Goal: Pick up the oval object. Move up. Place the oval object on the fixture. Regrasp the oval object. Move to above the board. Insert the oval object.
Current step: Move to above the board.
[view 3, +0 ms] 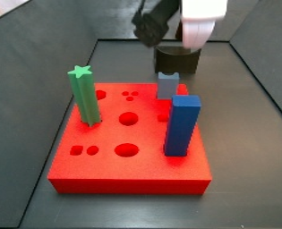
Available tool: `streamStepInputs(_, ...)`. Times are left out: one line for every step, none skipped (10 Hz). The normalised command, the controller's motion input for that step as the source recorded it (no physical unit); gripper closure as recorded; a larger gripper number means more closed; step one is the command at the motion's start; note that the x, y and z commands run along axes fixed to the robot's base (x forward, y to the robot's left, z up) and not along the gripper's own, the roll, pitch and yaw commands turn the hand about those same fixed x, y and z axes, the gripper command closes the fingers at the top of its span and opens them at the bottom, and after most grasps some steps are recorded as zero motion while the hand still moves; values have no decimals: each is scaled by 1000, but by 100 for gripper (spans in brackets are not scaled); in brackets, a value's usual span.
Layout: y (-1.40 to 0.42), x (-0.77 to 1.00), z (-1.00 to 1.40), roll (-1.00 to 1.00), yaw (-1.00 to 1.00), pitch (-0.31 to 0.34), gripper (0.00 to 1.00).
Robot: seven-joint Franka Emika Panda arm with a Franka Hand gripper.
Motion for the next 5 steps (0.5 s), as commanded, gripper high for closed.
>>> streamStepInputs(-21, -43, 1000, -160, -233, -63, 100)
streamStepInputs(-17, -47, 1000, -146, -228, 25, 100)
streamStepInputs(-13, -52, 1000, -141, -206, 77, 100)
streamStepInputs(-9, -54, 1000, -131, -172, 111, 100)
streamStepInputs(-1, -62, 1000, -109, -116, 142, 100)
